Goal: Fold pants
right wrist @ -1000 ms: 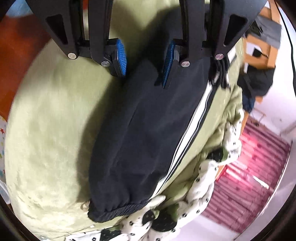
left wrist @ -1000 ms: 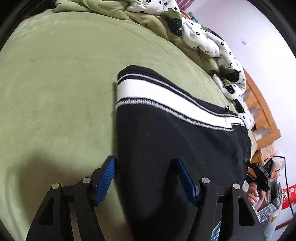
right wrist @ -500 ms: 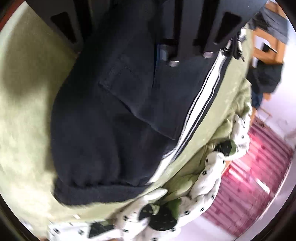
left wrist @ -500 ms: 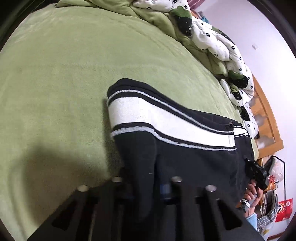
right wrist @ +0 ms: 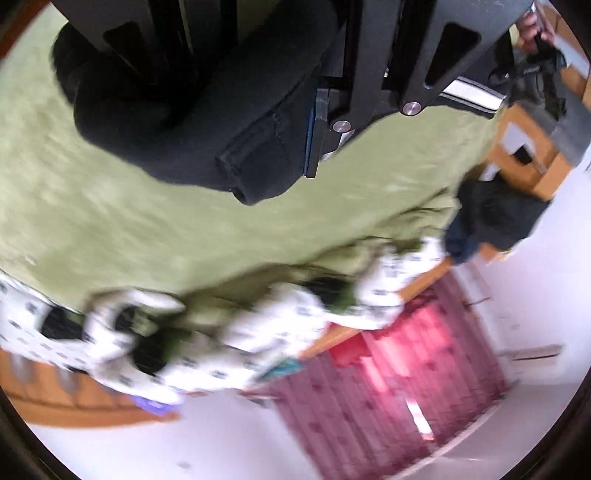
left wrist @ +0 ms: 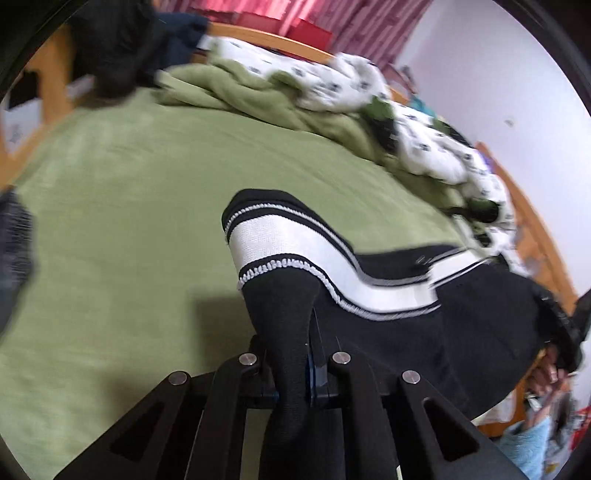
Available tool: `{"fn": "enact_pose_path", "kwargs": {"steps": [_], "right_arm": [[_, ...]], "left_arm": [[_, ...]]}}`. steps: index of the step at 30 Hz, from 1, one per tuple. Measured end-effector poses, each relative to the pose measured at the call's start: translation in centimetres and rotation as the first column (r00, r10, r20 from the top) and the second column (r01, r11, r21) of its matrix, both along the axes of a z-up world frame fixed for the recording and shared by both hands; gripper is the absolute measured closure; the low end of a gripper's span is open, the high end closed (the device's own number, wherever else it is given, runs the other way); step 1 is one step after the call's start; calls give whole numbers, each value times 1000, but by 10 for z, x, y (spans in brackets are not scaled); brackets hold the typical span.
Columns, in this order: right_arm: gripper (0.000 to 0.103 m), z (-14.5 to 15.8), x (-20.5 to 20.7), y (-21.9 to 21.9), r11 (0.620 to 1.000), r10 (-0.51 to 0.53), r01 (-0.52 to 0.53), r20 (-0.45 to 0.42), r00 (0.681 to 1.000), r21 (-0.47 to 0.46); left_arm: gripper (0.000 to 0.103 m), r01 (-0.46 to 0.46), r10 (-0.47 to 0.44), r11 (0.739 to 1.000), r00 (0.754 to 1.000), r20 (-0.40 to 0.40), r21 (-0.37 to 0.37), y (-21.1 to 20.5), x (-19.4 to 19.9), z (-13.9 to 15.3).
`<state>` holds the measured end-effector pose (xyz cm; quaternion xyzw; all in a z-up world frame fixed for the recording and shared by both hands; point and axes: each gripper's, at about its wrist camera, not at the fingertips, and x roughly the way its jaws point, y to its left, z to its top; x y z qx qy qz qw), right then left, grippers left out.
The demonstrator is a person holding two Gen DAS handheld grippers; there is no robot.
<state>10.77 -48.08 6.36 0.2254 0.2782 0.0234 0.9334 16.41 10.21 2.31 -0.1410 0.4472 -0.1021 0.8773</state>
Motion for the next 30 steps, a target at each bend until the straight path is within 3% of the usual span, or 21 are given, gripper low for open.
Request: {"fn": "enact_pose_path", "kwargs": {"steps": [2, 5, 6, 9, 11, 13, 14, 17, 22, 25, 30], "right_arm": [[90, 1, -2, 25, 999, 48, -48, 31, 998, 6], [90, -30, 10, 66, 990, 130, -129, -22, 991, 48], [90, -42, 13, 75, 988, 146, -143, -53, 988, 55], [90, -99, 20, 104, 985, 169, -159, -187, 968, 69], [85, -120, 14, 113, 987, 162, -161, -217, 963, 23], [82, -129, 0, 112, 981, 192, -191, -241, 951, 26], [82, -131, -6, 109, 979, 203, -200, -245, 948, 38], [78, -129, -37, 90, 975, 223, -219, -247, 943, 45], [65, -116, -90, 54, 987, 121, -142, -240, 963, -70], [60, -128, -87, 42, 987, 87, -120, -272, 958, -107], [53, -153, -50, 41, 988, 53, -92, -282, 958, -126]], "left_arm": [[92, -37, 38, 997, 999, -17, 72, 24, -4, -7], [92, -53, 65, 987, 995, -73, 155, 46, -7, -39], [88, -51, 70, 984, 992, -108, 171, 51, -6, -55], [65, -120, 165, 961, 972, -168, 250, 65, -11, -95], [64, -131, 185, 953, 965, -186, 273, 71, -18, -111], [45, -128, 175, 961, 967, -183, 243, 75, -26, -116], [42, -135, 177, 963, 969, -172, 233, 77, -32, -116], [41, -153, 189, 962, 970, -152, 226, 77, -46, -114], [41, -181, 201, 971, 971, -128, 154, 72, -67, -104], [40, -174, 187, 979, 975, -122, 106, 59, -77, -99], [39, -146, 159, 983, 980, -123, 111, 35, -91, -89]]}}
